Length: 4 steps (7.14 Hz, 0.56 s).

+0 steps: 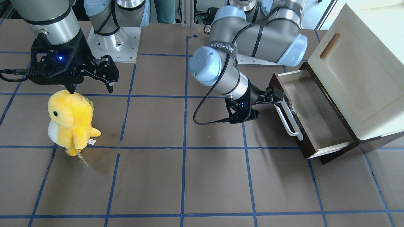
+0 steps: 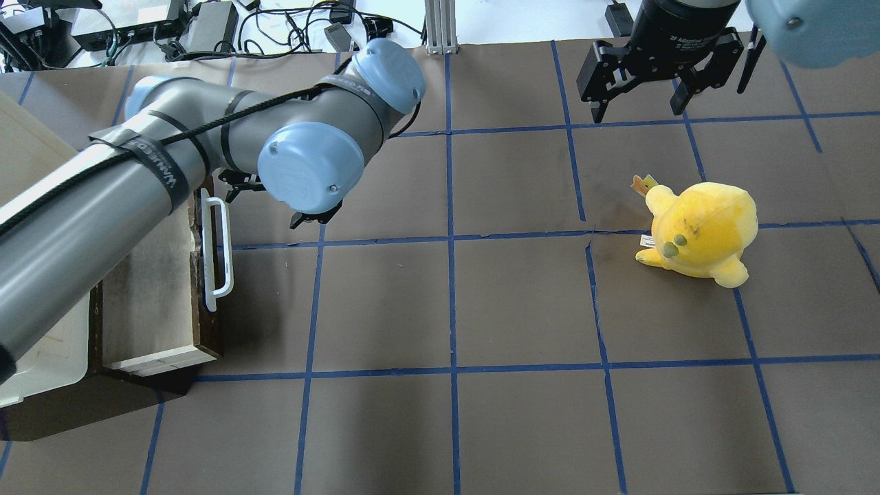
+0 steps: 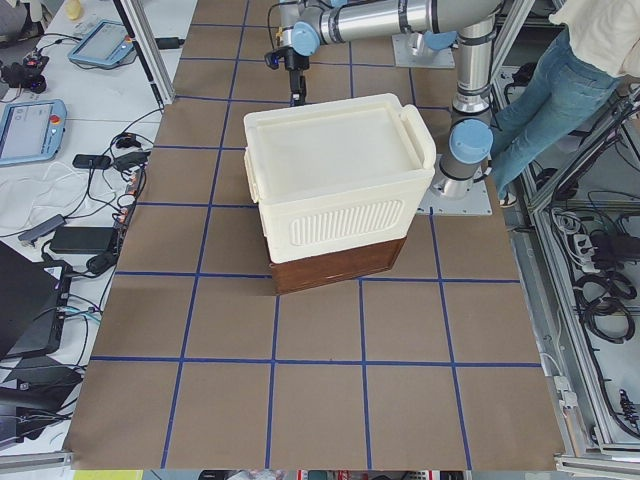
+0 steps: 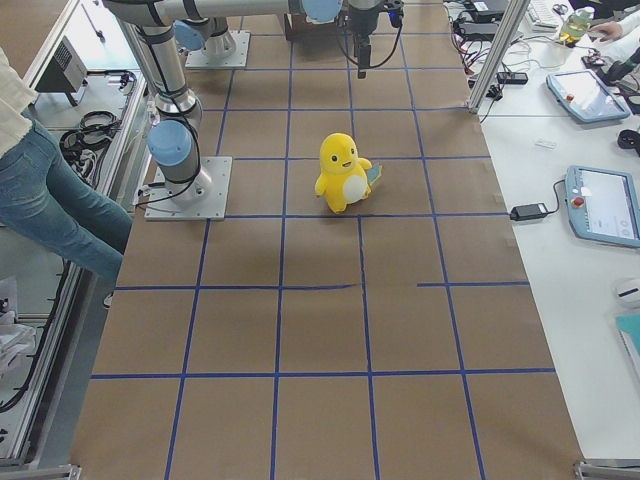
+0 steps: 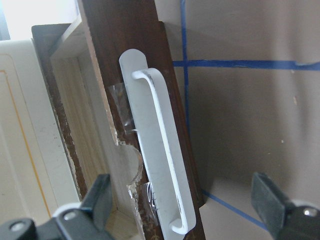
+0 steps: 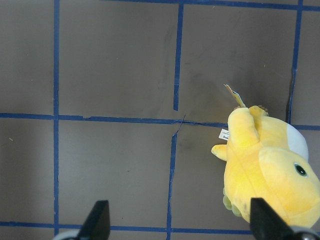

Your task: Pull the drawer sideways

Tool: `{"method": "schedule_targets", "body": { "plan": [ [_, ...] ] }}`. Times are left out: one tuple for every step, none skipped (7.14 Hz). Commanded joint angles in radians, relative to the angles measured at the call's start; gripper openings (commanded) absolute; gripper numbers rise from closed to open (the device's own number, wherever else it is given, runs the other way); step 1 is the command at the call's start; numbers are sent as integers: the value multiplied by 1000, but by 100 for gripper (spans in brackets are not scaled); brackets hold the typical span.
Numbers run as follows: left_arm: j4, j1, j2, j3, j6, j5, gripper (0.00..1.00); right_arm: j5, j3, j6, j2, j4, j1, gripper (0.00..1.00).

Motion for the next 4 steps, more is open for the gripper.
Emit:
{"method": "schedule_targets", "body": {
  "plan": [
    [1,64,137,46,139,-242,100,1,0,0,0,0,0,100],
    [-3,104,187,45,156,-364,100,1,0,0,0,0,0,100],
    [-21,157,221,46,170,-467,100,1,0,0,0,0,0,100],
    [-51,215,254,55,214,-561,100,1,0,-1,0,0,0,100]
  ]
}}
